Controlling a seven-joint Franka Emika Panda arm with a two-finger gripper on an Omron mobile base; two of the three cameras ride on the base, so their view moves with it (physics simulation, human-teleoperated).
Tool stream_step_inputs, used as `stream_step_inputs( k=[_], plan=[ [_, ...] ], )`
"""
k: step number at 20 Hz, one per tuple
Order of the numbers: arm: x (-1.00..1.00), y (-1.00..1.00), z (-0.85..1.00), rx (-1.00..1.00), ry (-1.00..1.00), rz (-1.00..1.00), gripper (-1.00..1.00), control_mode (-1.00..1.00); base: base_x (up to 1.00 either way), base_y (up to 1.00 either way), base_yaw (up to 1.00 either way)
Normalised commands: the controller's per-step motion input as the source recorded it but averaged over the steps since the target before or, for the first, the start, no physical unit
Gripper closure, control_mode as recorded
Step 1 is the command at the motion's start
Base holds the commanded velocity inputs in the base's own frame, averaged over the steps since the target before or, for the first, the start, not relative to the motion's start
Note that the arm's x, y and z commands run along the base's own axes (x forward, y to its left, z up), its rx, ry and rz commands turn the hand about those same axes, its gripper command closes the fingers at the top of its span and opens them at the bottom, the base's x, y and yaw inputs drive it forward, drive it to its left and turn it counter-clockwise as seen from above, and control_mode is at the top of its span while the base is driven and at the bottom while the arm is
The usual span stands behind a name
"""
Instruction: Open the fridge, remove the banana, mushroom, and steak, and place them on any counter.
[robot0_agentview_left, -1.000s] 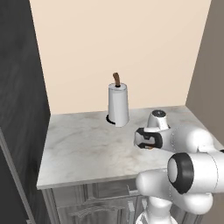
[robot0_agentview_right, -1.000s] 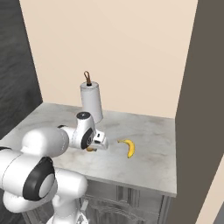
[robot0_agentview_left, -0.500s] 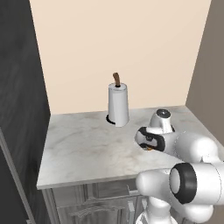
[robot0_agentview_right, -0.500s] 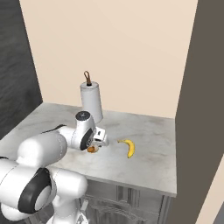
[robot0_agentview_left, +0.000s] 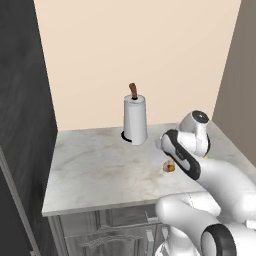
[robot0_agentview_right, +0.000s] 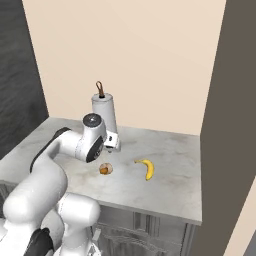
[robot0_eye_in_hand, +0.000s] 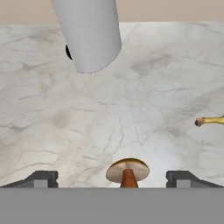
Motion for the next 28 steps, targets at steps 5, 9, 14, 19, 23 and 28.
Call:
stream_step_inputs(
  k=[5,9,14,19,23,28],
  plan=[
    [-0.68,0.21,0.77,-0.05,-0.01,0.04,-1.00,-1.00,0.00,0.00,0.00],
    [-0.67,0.09,0.45,-0.07,0.03,0.00,-1.00,-1.00,0.00,0.00,0.00],
    [-0.69,0.00,0.63,-0.01,0.00,0.00,-1.00,-1.00,0.00,0.00,0.00],
    [-0.58,0.00,0.79,0.00,0.00,0.00,-1.00,-1.00,0.00,0.00,0.00],
    [-0.54,0.00,0.55,0.00,0.00,0.00,-1.00,-1.00,0.00,0.00,0.00],
    [-0.39,0.00,0.34,0.00,-0.02,0.00,-1.00,-1.00,0.00,0.00,0.00]
  ],
)
